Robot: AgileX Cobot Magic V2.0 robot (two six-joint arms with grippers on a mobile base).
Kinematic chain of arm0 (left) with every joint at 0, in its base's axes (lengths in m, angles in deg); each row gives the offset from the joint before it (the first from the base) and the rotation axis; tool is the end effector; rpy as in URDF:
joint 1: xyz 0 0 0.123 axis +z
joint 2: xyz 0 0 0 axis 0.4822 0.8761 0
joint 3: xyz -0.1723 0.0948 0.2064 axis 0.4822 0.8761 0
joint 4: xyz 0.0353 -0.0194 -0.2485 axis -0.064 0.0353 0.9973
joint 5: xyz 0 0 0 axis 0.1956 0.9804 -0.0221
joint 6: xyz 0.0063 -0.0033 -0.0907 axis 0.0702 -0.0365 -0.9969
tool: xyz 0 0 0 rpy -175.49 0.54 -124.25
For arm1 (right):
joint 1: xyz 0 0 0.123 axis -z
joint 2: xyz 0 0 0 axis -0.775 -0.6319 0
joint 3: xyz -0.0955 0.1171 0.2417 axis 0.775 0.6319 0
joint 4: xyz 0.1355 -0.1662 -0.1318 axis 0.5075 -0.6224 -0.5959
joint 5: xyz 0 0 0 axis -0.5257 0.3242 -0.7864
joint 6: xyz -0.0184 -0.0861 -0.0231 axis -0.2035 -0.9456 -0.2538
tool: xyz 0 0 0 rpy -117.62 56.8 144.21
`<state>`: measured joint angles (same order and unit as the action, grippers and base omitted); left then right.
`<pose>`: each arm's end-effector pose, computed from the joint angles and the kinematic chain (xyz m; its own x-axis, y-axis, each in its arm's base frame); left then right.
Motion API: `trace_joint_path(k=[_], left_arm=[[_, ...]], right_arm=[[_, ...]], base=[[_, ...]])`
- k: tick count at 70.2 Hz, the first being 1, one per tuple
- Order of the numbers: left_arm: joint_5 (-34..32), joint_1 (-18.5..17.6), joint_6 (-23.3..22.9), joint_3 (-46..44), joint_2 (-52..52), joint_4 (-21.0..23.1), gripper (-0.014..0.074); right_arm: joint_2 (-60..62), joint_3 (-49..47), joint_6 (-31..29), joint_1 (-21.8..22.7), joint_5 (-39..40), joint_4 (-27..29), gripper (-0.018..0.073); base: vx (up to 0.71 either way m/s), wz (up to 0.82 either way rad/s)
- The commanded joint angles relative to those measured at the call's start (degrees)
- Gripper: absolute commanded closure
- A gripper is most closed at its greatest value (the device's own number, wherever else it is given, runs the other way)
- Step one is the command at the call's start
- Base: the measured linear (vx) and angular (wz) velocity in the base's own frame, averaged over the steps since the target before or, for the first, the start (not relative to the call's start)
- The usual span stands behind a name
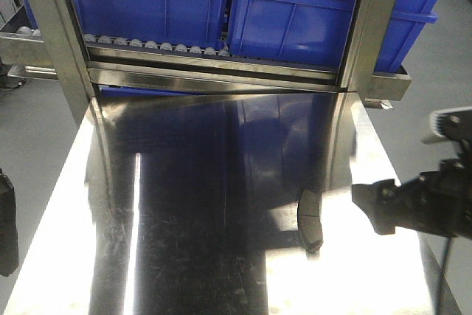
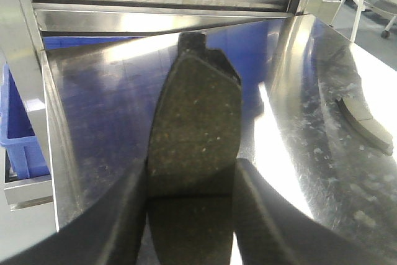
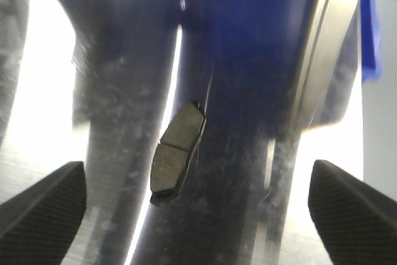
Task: Move and align brake pads A on conveyor
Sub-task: 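Lower the right gripper onto the remaining brake pad and close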
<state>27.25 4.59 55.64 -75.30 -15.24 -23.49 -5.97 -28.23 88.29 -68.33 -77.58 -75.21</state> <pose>0.0823 -0.0324 0.2789 -0.3792 0.0552 -0.9237 0.3327 0.9396 -0.0805 0.1819 0.0598 0.2781 -0.6628 -0.0897 -0.7434 -0.2447 0.9642 0.1018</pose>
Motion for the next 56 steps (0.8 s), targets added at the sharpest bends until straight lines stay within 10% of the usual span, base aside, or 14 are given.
trace_joint_path(k=[1,56], left_arm=[[-5.38,-0.40,-0.06,-1.75,0.33,-0.26,0.0443],[-5.33,-0.40,-0.06,-1.75,0.33,-0.26,0.0443]], right_arm=[[-5.72,-5.53,1.57,0.25,-0.15,0.12,-0.0102],[-40.80,-27.26,5.15,-4.68,-11.98,5.79,-0.0027]], base=[[0.00,0.00],[0.00,0.00]])
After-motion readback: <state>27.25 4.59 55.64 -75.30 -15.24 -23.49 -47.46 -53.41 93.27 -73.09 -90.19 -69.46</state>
